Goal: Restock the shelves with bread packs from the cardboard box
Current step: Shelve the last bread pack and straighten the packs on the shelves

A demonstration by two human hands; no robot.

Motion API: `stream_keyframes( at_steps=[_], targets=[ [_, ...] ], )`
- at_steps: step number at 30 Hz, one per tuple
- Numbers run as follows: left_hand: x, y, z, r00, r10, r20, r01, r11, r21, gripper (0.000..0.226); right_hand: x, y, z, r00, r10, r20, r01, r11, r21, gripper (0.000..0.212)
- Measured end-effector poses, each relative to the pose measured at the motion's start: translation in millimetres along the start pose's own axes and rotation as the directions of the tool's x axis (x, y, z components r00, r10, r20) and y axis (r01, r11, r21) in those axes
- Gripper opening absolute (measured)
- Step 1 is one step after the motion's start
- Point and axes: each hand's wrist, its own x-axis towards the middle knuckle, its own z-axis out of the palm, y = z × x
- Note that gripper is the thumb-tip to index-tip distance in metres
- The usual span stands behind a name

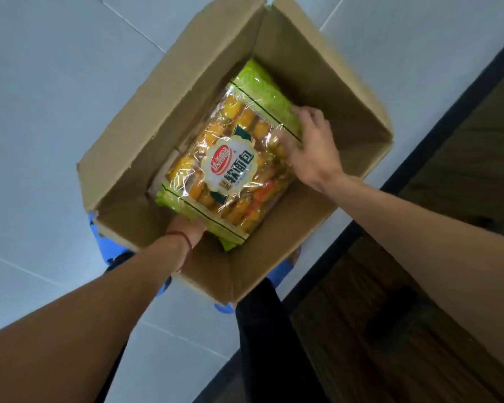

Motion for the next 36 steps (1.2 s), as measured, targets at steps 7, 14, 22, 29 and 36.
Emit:
stream_keyframes(
  at_steps=[7, 14, 22, 29, 36],
  targets=[
    [43, -14, 31, 0.991, 0.094, -0.094, -0.117, 0.953, -0.281, 0.076, 47, 33, 27, 0.999, -0.019, 0.031, 0.025, 0.982, -0.187, 0.089],
    [44, -11, 38, 0.963, 0.13, -0.236, -0.224, 0.873, -0.432, 0.097, 57, 39, 24, 0.992, 0.089, 0.087, -0.082, 0.994, -0.078, 0.096],
    [13, -11, 15, 0.956, 0.069, -0.287, -0.197, 0.871, -0.449, 0.078, 27, 19, -5, 0.947, 0.23, 0.223, -0.241, 0.97, 0.022, 0.09],
    [-59, -16, -27, 0.96, 0.101, -0.26, -0.203, 0.893, -0.401, 0.072, -61, -27, -55, 0.915, 0.331, 0.232, -0.367, 0.921, 0.129, 0.071],
    [-162, -30, -108, 0.951, 0.233, -0.205, -0.296, 0.878, -0.376, 0.091, -176, -99, -110, 0.913, 0.367, 0.18, -0.401, 0.89, 0.217, 0.053]
  ],
)
